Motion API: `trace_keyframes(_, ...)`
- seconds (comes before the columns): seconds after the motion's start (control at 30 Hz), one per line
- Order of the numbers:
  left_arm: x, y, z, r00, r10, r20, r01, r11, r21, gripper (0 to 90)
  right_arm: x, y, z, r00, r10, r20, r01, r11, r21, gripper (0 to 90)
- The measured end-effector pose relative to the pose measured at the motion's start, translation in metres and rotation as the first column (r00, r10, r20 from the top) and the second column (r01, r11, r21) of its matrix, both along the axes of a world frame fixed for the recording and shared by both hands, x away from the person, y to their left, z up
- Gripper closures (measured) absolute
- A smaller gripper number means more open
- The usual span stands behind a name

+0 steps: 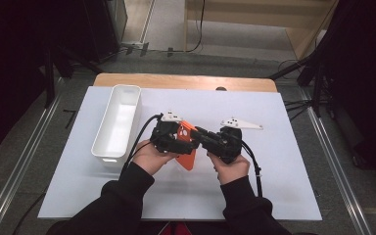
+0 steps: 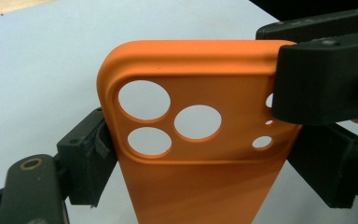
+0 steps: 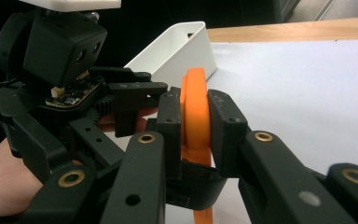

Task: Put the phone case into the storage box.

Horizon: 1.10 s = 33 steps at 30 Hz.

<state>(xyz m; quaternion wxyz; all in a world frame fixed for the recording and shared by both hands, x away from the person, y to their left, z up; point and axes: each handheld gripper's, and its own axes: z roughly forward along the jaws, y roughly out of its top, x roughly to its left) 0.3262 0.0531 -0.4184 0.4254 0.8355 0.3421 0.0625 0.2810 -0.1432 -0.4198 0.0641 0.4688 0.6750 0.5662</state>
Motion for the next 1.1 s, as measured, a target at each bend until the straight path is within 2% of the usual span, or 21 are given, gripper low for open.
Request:
trace_keyframes(0.2,0.0,0.0,0.0,0.9999,0.004,0.012,-0.004,0.9999,0.01,15.7,0.0,0.0,0.0,1.0,0.0,-0.008,0.0,1.0,0.005,73.5)
trace_keyframes(0.4,0.001,0.002,0.0,0.9999,0.011,0.012,-0.012,0.9998,0.014,15.8,0.002,-0.003,0.003,1.0,0.008,-0.004,-0.007,0.999,0.039,69.1)
trace_keyframes(0.53,0.001,0.002,0.001,0.9999,0.007,0.013,-0.007,0.9998,0.016,15.8,0.002,-0.006,0.007,0.9995,0.008,0.029,-0.009,0.999,0.042,57.4)
trace_keyframes(0.67,0.0,0.002,0.002,1.0,0.001,0.008,-0.001,0.9999,0.015,15.8,0.002,-0.01,0.01,0.9987,-0.007,0.05,0.004,0.999,0.047,51.0)
trace_keyframes(0.8,0.0,0.002,0.003,1.0,-0.004,0.005,0.004,0.9999,0.016,15.8,0.004,-0.019,0.013,0.9982,-0.022,0.056,0.018,0.998,0.058,47.5)
trace_keyframes(1.1,-0.001,0.003,0.007,0.9997,-0.023,0.006,0.023,0.9996,0.018,15.7,0.009,-0.03,0.011,0.9983,-0.025,0.052,0.023,0.999,0.032,41.7)
